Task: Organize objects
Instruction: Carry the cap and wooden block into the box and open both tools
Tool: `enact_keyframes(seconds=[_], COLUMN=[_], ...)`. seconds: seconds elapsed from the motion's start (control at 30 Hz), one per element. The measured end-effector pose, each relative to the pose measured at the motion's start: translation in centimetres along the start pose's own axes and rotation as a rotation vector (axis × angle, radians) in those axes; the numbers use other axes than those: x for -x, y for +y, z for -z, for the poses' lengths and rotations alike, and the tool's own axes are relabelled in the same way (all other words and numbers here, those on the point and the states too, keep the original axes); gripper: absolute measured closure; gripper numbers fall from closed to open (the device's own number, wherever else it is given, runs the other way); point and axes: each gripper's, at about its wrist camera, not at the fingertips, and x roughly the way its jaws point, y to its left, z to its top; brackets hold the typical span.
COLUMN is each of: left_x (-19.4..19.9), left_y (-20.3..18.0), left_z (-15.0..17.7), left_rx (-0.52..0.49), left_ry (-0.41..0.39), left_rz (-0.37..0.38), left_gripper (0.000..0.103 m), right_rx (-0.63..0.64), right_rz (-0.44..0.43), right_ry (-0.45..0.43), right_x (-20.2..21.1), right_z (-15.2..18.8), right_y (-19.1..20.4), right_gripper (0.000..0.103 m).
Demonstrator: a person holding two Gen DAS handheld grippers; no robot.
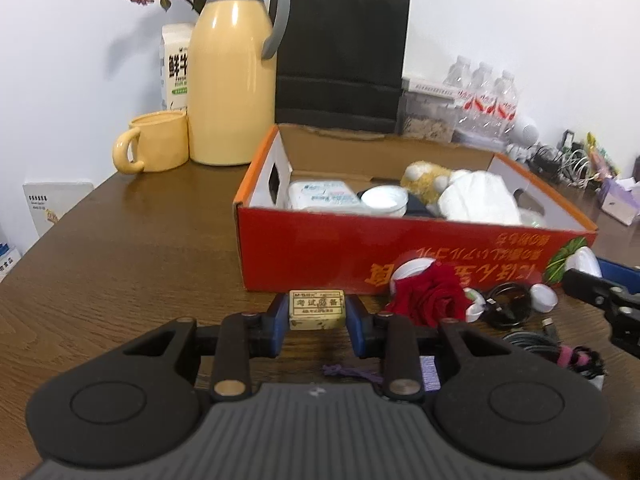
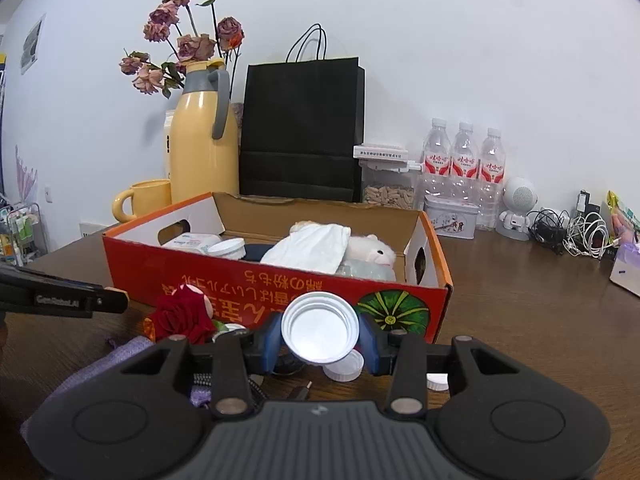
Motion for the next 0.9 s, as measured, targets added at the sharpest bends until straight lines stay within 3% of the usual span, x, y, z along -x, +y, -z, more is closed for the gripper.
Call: enact_keyframes(seconds=[0.43,0.9], left_x=[2.2,-3.2], left_y=[-1.5,-2.1], left_z=[-5.2,-11.4], left_rx=[-0.044,0.000], left_ry=[-0.159,-0.211], left_rz=[0.061,0.061], left_gripper=[0.072,0.072], right_rx=[0.110,0.101], right_rz=[-0.049,-0.080], right_ry=[-0.090,-0.050], right_x=[-1.1,-9.7], right_z=[-5.4,-10.3], right_y=[2.3,4.0], right_gripper=[0.064,0.064])
